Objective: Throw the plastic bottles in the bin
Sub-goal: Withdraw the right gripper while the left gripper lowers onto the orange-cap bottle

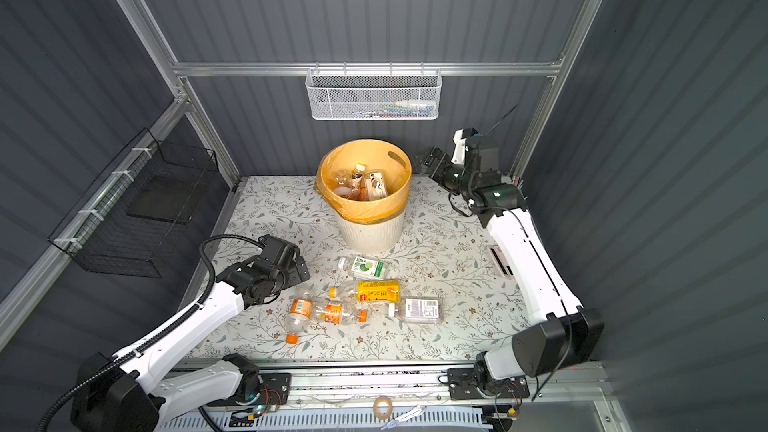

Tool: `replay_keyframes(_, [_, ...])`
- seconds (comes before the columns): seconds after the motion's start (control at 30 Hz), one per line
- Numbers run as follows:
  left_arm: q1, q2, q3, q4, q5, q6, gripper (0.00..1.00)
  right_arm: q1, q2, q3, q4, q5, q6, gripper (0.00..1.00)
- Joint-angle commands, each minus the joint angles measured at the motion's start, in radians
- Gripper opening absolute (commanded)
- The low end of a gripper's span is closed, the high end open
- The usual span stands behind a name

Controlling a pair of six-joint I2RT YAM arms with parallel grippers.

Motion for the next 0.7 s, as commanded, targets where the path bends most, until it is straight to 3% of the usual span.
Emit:
replay_keyframes(0.0, [-0.01, -0.014, -0.032, -0.067, 0.009, -0.035, 1.0, -0.048, -0.05, -0.167, 0.064, 0.016, 0.041, 0.99])
replay_keyframes(0.27, [-0.034, -0.024, -0.091, -0.072, 0.101, -0.043, 0.95, -0.151, -0.181, -0.448, 0.117, -0.013, 0.122, 0.99])
replay_keyframes(0.57, [-0.046, -0.111, -0.143, -0.069, 0.15, -0.037, 0.94, -0.174, -0.2, -0.491, 0.093, -0.012, 0.122, 0.99])
replay_keyframes(0.67, [-0.046, -0.113, -0.156, -0.028, 0.202, 0.007, 0.94, -0.175, -0.183, -0.499, 0.111, -0.063, 0.13, 0.99])
